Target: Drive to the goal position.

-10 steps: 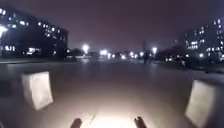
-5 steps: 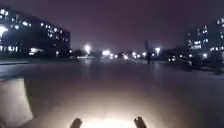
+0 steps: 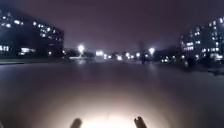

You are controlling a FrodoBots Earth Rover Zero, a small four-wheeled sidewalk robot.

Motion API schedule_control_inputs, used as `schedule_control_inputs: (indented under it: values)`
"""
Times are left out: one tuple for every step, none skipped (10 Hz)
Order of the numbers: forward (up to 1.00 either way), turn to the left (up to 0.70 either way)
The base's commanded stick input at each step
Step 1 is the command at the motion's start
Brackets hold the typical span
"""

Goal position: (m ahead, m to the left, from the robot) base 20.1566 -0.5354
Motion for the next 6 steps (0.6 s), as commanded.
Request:
schedule_control_inputs:
  values:
    - [1.0, 0.0]
    - [1.0, 0.0]
    - [1.0, 0.0]
    - [1.0, 0.0]
    - [1.0, 0.0]
    - [1.0, 0.0]
